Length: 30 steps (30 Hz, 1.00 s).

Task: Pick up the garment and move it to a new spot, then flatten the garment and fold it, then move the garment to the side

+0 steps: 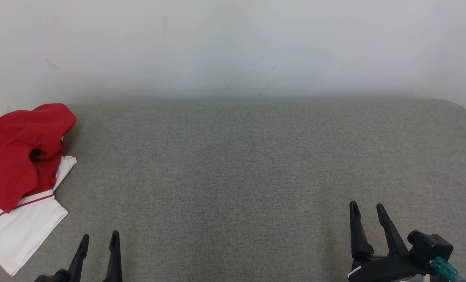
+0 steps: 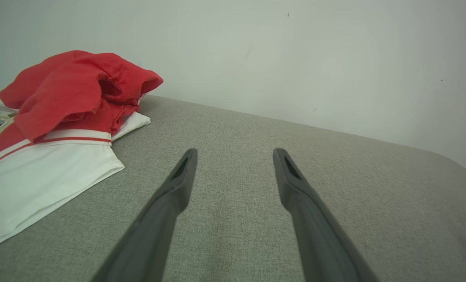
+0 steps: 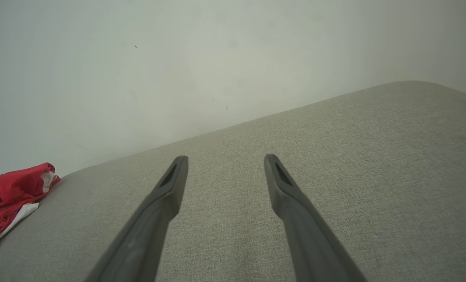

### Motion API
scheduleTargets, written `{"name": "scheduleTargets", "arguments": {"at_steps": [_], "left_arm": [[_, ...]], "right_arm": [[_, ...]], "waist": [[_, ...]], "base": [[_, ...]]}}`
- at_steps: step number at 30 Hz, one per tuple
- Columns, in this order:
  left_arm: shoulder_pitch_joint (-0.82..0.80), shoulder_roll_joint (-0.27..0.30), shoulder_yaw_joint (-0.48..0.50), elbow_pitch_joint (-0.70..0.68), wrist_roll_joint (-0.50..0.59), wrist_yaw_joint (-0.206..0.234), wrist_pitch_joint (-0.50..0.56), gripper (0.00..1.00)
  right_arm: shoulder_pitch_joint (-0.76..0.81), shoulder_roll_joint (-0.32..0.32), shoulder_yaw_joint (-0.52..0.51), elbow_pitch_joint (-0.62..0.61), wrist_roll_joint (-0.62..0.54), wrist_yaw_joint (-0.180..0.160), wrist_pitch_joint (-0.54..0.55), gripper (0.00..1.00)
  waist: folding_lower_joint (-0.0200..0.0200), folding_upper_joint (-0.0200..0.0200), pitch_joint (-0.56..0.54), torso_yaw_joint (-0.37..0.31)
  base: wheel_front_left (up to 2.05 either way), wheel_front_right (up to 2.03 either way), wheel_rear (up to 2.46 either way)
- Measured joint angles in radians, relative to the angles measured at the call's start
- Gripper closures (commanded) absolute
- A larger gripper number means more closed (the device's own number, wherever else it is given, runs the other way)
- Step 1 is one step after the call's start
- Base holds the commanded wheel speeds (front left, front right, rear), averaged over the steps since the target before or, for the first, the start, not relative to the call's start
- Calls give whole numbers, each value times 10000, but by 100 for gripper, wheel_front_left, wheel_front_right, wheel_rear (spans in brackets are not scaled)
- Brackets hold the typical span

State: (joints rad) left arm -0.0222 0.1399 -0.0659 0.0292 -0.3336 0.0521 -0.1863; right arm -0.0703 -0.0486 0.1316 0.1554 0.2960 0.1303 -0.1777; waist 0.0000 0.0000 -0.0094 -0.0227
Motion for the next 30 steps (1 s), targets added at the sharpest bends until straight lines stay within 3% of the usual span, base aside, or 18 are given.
{"name": "scheduleTargets", "arguments": {"at_steps": [30], "left_arm": [[23, -13, 393, 418, 1820, 376, -583, 0]], "right_arm": [[14, -4, 182, 360, -2197, 0, -662, 0]], "waist": [[0, 0, -58, -131]], "base": [[0, 0, 0]]}}
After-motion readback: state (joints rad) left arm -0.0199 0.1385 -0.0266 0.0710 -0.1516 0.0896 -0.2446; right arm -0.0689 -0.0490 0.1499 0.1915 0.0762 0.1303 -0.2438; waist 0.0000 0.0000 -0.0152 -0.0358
